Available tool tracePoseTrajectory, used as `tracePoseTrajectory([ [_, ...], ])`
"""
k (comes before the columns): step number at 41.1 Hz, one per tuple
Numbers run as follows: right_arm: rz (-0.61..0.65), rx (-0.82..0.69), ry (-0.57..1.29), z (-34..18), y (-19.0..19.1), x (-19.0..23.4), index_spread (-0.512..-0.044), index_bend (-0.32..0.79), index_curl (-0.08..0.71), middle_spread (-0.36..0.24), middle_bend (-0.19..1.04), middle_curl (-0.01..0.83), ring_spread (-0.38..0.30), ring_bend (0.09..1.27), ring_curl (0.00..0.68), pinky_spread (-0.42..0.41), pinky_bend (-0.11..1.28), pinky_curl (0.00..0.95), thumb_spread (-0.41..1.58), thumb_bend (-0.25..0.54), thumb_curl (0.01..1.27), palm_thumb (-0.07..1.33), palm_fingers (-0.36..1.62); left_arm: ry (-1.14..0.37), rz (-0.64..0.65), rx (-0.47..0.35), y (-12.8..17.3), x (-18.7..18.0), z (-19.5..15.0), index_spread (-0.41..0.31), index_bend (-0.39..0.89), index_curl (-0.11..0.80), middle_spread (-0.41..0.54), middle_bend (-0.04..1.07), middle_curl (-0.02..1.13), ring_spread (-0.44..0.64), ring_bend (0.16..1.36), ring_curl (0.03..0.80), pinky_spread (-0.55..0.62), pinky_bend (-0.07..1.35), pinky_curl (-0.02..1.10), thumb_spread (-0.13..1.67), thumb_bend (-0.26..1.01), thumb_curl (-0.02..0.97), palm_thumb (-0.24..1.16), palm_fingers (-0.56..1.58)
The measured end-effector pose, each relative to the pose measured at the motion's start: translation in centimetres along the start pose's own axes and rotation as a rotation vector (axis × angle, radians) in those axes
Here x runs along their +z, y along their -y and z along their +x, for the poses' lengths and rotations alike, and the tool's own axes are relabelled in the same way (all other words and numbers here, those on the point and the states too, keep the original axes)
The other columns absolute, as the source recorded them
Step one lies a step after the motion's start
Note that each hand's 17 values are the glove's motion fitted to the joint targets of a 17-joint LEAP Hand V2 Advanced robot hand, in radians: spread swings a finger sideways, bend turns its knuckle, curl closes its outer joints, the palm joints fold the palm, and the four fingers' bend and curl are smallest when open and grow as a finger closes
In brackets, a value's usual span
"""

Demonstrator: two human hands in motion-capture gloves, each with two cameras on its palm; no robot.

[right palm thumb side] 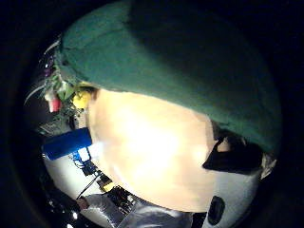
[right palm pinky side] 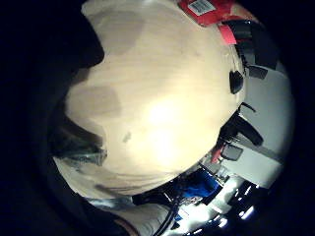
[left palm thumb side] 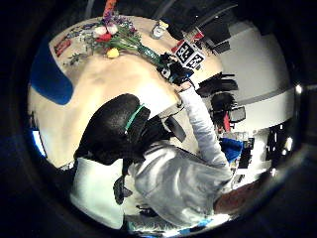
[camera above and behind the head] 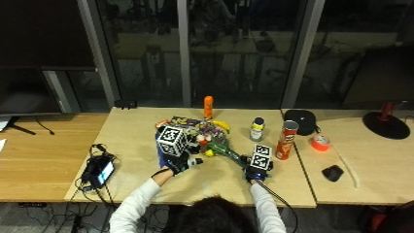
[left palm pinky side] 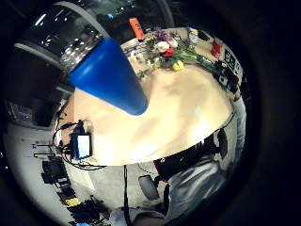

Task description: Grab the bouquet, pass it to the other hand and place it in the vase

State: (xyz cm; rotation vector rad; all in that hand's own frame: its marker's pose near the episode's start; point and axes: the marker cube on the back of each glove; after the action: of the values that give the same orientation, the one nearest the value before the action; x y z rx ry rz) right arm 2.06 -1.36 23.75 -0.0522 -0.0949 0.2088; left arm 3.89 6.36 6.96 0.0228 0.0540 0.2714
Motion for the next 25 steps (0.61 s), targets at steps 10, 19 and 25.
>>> tracePoseTrajectory([
  [10, 0.229, 0.004, 0.15, 0.5, 1.8, -0.4, -0.225, 0.21, 0.385, -0.207, 0.41, 0.527, -0.227, 0.65, 0.452, -0.273, 0.54, 0.398, 1.19, 0.046, 0.38, 0.89, 1.45, -0.189, -0.049, -0.037, 4.3, 0.7, 0.5, 0.045, 0.13, 0.261, 0.244, 0.22, 0.39, 0.38, 0.56, 0.285, 0.4, 0.29, 0.34, 1.03, -0.03, 0.319, 0.37, 0.18],
  [19, 0.355, 0.009, 0.457, 0.1, 2.2, -0.7, -0.222, 0.29, 0.438, -0.2, 0.67, 0.626, -0.213, 0.86, 0.536, -0.248, 0.64, 0.46, 1.1, -0.017, 0.36, 0.87, 1.53, -0.304, 0.0, -0.07, 7.2, 0.7, 0.6, 0.054, 0.13, 0.262, 0.245, 0.21, 0.39, 0.37, 0.57, 0.283, 0.4, 0.29, 0.34, 1.03, -0.02, 0.32, 0.39, 0.19],
  [25, 0.391, -0.07, 0.727, -2.2, 1.1, -4.9, -0.218, 0.4, 0.489, -0.193, 0.75, 0.655, -0.204, 0.91, 0.563, -0.236, 0.68, 0.492, 1.06, -0.011, 0.36, 0.9, 1.49, -0.374, 0.042, -0.103, 8.7, -0.4, 0.9, 0.061, 0.13, 0.26, 0.244, 0.22, 0.39, 0.38, 0.57, 0.283, 0.39, 0.29, 0.34, 1.03, -0.02, 0.32, 0.4, 0.19],
])
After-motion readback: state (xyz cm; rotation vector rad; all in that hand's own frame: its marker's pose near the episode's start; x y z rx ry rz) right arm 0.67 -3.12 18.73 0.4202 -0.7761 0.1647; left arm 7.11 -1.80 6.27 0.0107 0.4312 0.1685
